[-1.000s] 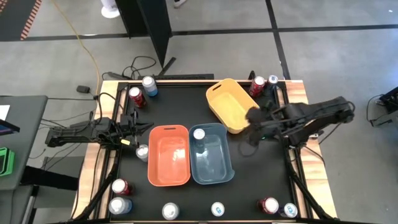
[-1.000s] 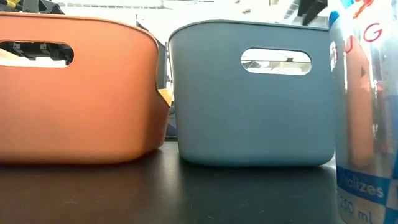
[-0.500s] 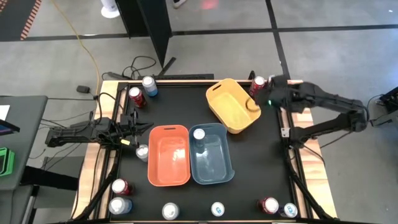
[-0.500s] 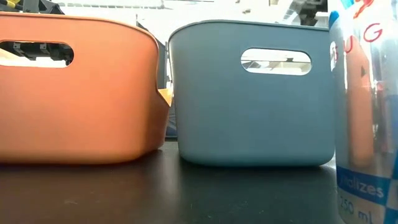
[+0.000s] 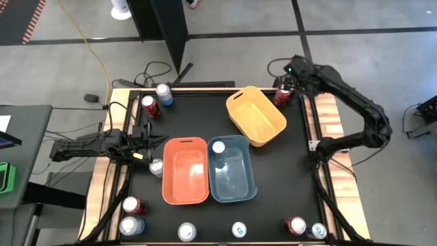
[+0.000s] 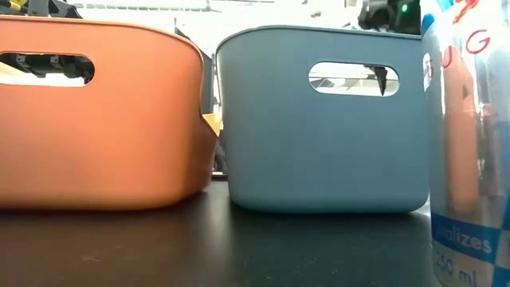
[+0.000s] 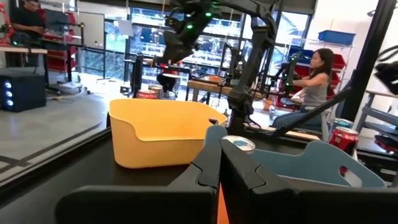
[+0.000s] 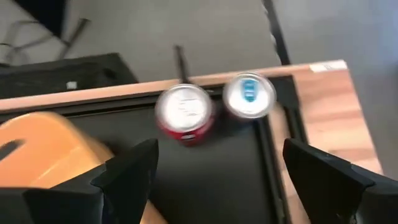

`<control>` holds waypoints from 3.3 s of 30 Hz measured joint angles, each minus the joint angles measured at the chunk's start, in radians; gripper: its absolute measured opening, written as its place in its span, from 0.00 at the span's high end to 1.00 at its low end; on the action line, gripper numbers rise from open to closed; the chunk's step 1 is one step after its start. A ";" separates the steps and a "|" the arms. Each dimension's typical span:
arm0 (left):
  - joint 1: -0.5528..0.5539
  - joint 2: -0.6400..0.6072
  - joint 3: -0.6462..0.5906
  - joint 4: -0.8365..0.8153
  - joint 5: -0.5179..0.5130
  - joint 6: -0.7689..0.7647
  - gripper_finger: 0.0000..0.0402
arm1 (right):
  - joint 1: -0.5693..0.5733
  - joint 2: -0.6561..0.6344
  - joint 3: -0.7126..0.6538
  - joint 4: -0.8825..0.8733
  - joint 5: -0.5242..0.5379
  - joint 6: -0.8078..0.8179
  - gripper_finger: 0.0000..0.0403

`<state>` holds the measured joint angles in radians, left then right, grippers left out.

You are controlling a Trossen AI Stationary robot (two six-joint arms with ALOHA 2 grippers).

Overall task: Sort soda cans
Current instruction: Put the top right red soda can into the yellow bin

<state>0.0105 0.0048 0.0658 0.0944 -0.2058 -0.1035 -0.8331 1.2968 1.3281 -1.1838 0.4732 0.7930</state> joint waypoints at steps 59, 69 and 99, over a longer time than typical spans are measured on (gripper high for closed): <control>0.000 0.000 0.000 -0.029 0.019 0.021 1.00 | -0.080 0.412 0.040 0.151 -0.108 0.185 0.10; 0.000 0.000 0.000 -0.037 0.019 0.021 1.00 | -0.058 0.412 0.040 0.151 -0.107 0.273 0.16; 0.000 0.000 0.000 -0.038 0.019 0.013 1.00 | -0.035 0.412 0.041 0.111 -0.117 0.223 0.21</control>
<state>0.0105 0.0044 0.0658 0.0562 -0.1867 -0.0906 -0.8683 1.7084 1.3689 -1.0726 0.3559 1.0164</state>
